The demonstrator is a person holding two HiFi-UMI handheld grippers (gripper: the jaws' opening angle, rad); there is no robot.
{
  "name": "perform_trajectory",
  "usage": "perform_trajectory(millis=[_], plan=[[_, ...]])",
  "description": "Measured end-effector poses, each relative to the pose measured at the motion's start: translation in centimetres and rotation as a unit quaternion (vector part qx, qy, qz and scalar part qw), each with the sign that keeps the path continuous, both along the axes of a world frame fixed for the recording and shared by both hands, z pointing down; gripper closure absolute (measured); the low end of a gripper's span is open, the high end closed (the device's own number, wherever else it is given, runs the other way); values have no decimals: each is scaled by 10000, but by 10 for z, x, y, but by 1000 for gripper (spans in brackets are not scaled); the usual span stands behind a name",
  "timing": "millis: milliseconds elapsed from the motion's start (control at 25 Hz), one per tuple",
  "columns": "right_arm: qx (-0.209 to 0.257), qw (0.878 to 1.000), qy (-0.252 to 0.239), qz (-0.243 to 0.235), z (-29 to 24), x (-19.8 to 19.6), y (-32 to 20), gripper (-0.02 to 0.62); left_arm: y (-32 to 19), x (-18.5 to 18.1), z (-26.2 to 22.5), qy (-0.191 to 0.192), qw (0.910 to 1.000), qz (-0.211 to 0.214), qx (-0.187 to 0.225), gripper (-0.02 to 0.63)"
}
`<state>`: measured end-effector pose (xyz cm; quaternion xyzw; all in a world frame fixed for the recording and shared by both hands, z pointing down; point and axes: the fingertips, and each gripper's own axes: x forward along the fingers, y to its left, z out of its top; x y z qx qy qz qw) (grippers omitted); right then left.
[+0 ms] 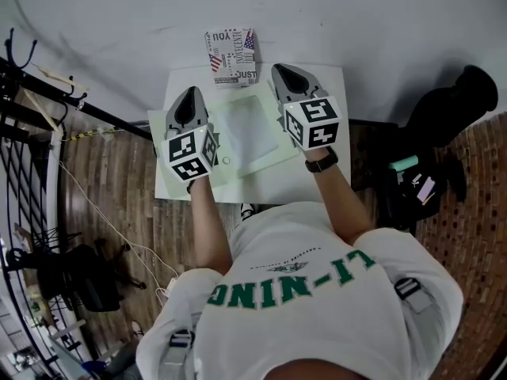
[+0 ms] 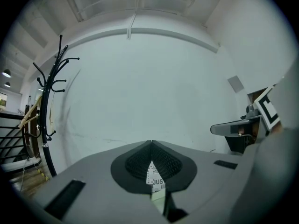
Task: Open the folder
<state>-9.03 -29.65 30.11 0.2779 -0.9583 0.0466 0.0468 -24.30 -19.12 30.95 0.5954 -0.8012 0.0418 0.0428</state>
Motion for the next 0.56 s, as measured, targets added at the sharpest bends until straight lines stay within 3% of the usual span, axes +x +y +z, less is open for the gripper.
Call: perform_trajectory(millis=[560], plan=[[-143,9993,183,-302,21,-19,8,581,2,-9,17,-242,9994,-106,-211,591]])
